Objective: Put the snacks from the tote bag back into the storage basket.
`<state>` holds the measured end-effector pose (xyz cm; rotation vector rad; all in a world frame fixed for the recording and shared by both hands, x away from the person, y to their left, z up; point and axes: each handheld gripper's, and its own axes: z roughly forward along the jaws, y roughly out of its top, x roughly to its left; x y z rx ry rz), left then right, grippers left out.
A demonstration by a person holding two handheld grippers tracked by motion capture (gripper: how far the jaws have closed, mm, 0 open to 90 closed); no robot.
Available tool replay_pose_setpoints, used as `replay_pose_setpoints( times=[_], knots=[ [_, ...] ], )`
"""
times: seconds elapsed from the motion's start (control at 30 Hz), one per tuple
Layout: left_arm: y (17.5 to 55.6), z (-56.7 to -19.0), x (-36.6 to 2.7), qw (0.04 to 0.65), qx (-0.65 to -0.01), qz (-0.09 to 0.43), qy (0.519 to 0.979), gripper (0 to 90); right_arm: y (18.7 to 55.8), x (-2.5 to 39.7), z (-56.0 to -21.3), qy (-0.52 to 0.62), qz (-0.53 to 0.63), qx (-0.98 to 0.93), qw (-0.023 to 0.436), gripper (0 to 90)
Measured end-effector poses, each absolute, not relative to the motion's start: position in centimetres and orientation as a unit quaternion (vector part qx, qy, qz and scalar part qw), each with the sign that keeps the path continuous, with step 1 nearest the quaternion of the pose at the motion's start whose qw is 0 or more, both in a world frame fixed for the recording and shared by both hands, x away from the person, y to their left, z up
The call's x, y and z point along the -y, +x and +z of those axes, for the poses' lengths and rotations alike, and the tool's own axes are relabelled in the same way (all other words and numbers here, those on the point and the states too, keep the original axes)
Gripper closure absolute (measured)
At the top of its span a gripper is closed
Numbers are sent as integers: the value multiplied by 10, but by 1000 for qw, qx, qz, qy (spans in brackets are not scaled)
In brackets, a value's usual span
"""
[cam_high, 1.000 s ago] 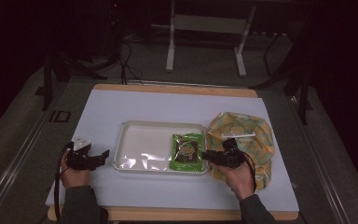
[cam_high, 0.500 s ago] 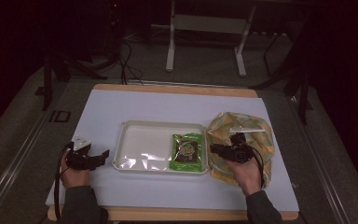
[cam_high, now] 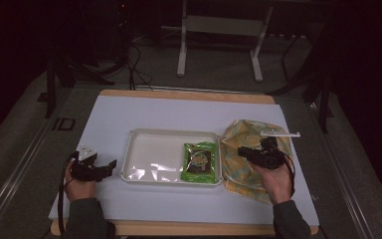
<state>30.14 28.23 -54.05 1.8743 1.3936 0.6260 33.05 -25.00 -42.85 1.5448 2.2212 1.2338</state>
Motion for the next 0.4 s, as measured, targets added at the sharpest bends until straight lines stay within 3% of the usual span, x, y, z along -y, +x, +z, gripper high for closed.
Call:
replay_pose_setpoints(
  times=[0.4],
  knots=[
    [302, -541, -282, 347, -542, 243, 726, 176, 327, 306, -431, 561, 429, -697, 126, 788]
  ],
)
